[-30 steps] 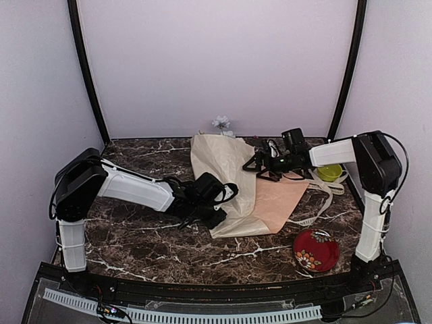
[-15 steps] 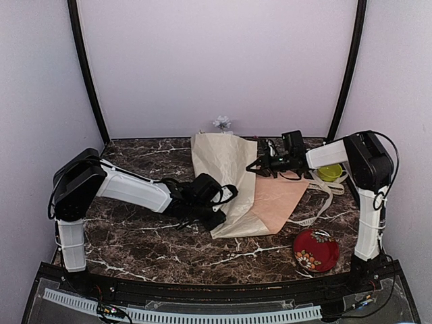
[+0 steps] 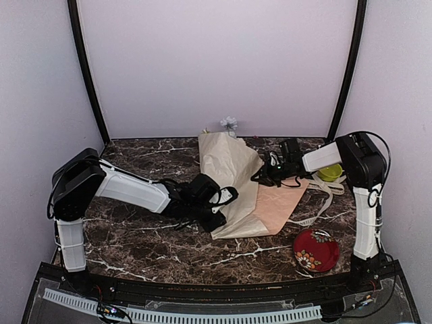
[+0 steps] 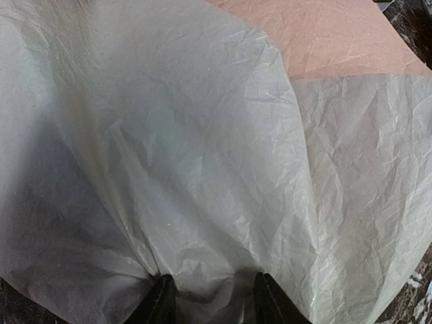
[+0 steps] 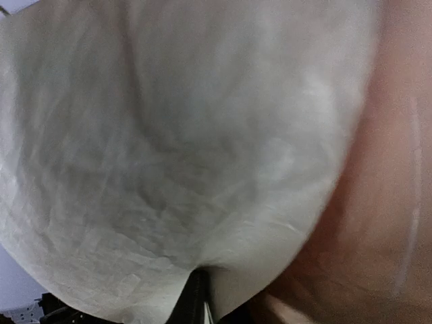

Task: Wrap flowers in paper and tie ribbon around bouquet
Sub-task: Press the fold line on the 2/3-folded wrapping paper, then pick up the two-thirds-folded wrapping paper from the center of the board.

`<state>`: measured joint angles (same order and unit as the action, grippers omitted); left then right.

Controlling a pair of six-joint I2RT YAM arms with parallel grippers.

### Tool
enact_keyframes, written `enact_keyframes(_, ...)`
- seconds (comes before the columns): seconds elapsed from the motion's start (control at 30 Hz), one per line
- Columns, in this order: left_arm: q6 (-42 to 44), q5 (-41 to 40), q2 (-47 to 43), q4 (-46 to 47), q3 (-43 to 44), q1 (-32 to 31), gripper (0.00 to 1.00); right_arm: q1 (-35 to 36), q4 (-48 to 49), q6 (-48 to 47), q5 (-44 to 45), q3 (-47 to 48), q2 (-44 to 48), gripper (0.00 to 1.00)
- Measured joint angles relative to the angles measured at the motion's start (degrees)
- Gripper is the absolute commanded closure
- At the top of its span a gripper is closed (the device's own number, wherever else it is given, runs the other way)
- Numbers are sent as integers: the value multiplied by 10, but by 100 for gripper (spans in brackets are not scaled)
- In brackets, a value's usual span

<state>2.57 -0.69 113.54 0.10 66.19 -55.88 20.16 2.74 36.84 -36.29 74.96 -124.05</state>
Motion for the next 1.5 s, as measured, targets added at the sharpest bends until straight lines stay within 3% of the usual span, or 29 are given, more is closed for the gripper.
enact_keyframes(0.2,3,8,-3,-6,-2,0,59,-4,-40,-17,80,-7,50,48)
enact_keyframes(0.5,4,10,-3,-11,0,0,59,20,-217,-38,293,-137,331,37)
enact_keyframes(0.63,0,10,0,-24,9,0,59,107,-250,44,322,-239,419,36)
enact_keyframes(0.8,-5,6,7,-40,24,-3,59,242,-232,256,318,-356,502,34)
enact_keyframes(1.0,-9,5,8,-40,24,-3,58,316,-181,449,345,-356,507,30)
enact_keyframes(1.13,-11,4,8,-40,24,-3,59,344,-129,535,333,-358,451,30)
enact_keyframes(1.27,-12,4,8,-40,24,-3,59,352,-93,583,313,-359,374,32)
enact_keyframes(1.5,-12,4,10,-40,28,-3,59,356,-61,639,306,-368,369,37)
